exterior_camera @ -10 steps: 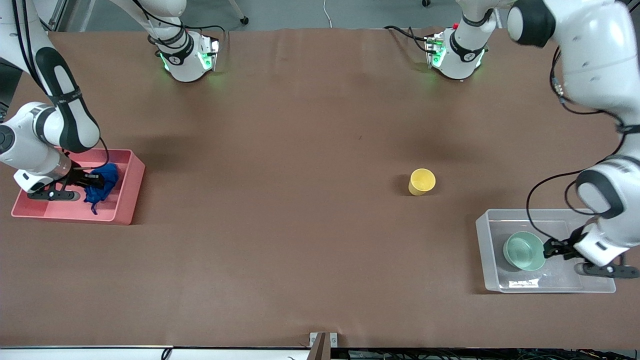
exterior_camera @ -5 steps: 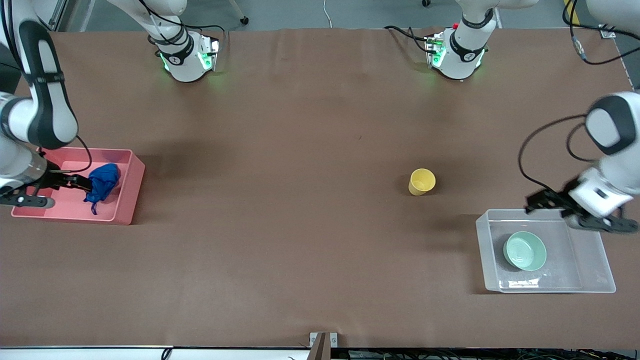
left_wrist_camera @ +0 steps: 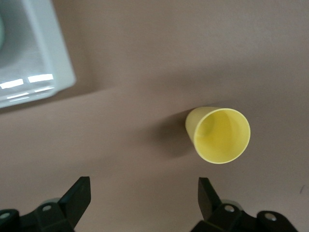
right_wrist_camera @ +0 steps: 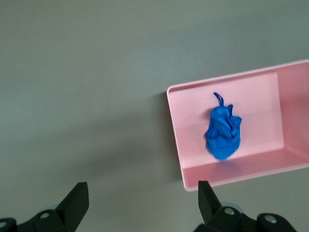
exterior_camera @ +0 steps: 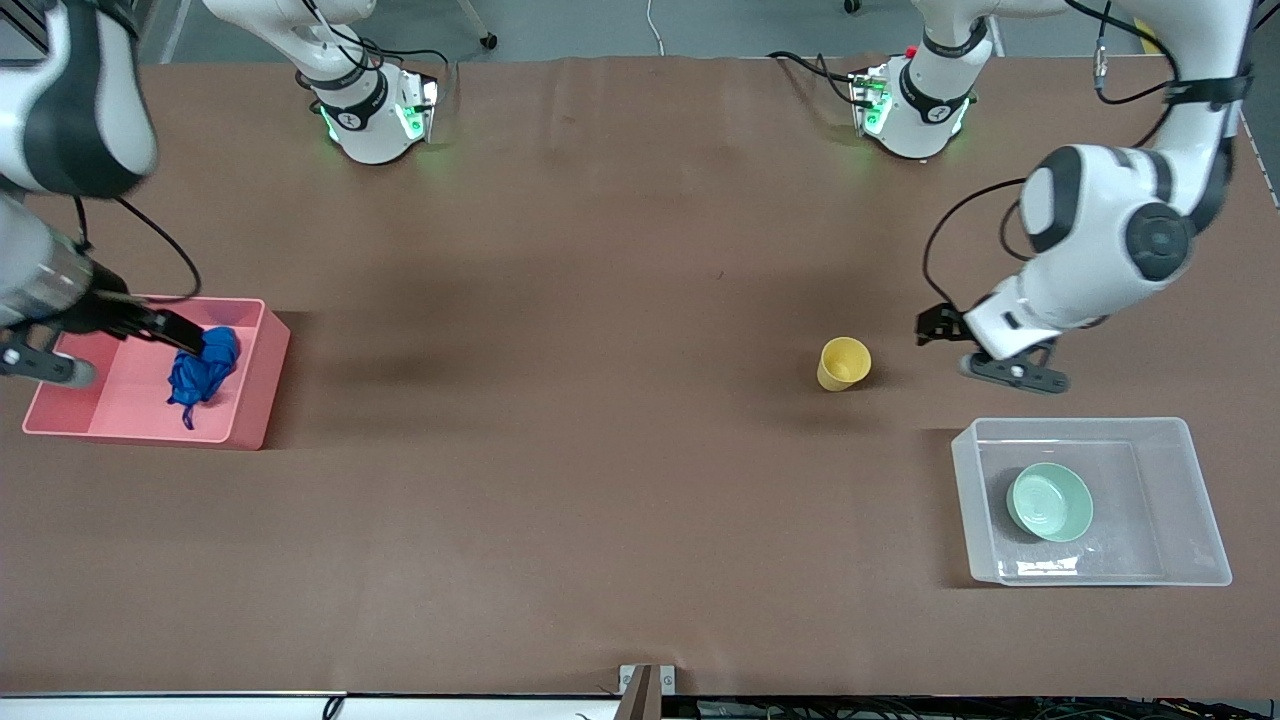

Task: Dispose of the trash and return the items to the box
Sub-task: 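Reach the left gripper to the yellow cup and grasp it, then carry the yellow cup into the clear box onto the green bowl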

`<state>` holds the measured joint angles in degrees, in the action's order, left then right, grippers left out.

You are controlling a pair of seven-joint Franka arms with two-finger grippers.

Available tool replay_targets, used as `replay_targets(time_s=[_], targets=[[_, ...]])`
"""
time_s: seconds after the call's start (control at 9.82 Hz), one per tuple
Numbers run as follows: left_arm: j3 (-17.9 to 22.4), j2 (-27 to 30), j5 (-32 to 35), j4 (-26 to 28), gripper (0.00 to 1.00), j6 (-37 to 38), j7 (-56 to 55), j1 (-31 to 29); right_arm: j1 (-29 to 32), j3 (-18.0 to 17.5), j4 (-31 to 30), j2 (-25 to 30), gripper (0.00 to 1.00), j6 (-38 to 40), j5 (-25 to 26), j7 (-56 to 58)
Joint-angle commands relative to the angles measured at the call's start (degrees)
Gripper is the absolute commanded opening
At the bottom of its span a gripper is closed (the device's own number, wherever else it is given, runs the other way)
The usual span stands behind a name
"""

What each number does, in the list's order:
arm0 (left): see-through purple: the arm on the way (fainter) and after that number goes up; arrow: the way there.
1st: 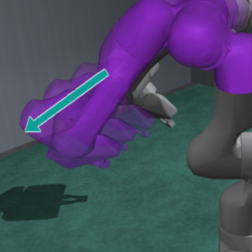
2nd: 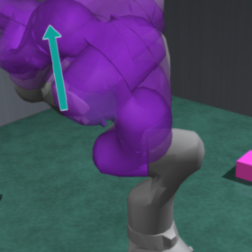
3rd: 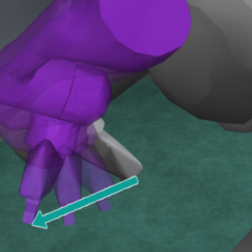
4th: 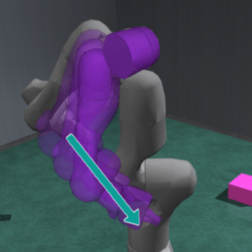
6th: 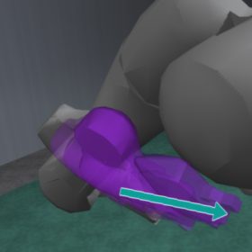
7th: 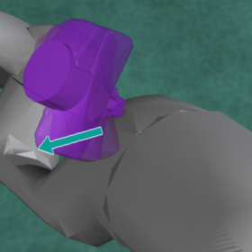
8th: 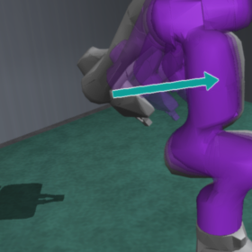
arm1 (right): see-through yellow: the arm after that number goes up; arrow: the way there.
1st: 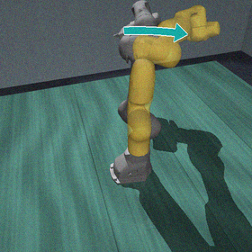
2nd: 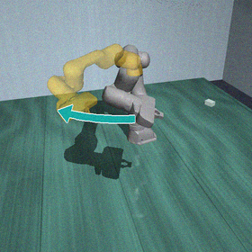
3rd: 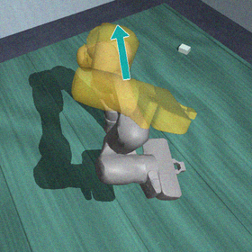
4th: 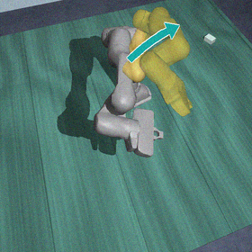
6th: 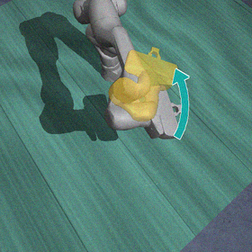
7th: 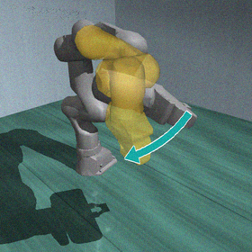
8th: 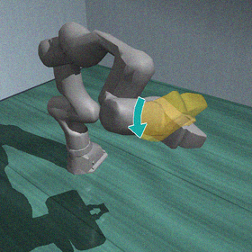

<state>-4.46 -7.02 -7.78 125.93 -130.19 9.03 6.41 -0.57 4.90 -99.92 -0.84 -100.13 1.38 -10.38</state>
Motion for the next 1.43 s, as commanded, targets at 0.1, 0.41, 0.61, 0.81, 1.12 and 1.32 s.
replay_targets(time_s=[0.1, 0.41, 0.61, 0.81, 1.12, 1.32], targets=[[-4.0, -7.4, 1.2, 2.9, 0.98, -10.3, -1.3, -0.3, 3.4, 0.4, 14.0, 2.1, 1.00, 15.8, -2.1, 3.1], [-6.6, -13.9, 1.3, 3.0, 0.61, -18.3, -2.9, -0.2, 2.3, -0.1, 14.1, 2.0, 1.00, 17.1, -1.2, 6.1], [-6.7, -14.9, 1.3, 2.2, 0.00, -18.3, -2.7, -0.3, 1.8, -0.1, 14.1, 2.0, 1.00, 17.3, -1.1, 6.3], [-6.9, -15.0, 1.3, 1.6, 0.00, -18.4, -2.4, -0.3, 1.5, -0.1, 16.0, 2.0, 1.00, 17.3, -1.1, 6.7], [-6.4, -10.7, 1.3, 0.9, 0.00, -18.0, -0.7, -0.4, 1.9, 0.0, 16.3, 2.0, 1.00, 17.6, -0.5, 12.7], [-3.3, -9.5, 1.2, -3.6, 0.00, -13.0, 2.4, -0.4, 1.8, 0.0, 16.3, 2.0, 1.00, 17.7, -0.5, 12.9]])
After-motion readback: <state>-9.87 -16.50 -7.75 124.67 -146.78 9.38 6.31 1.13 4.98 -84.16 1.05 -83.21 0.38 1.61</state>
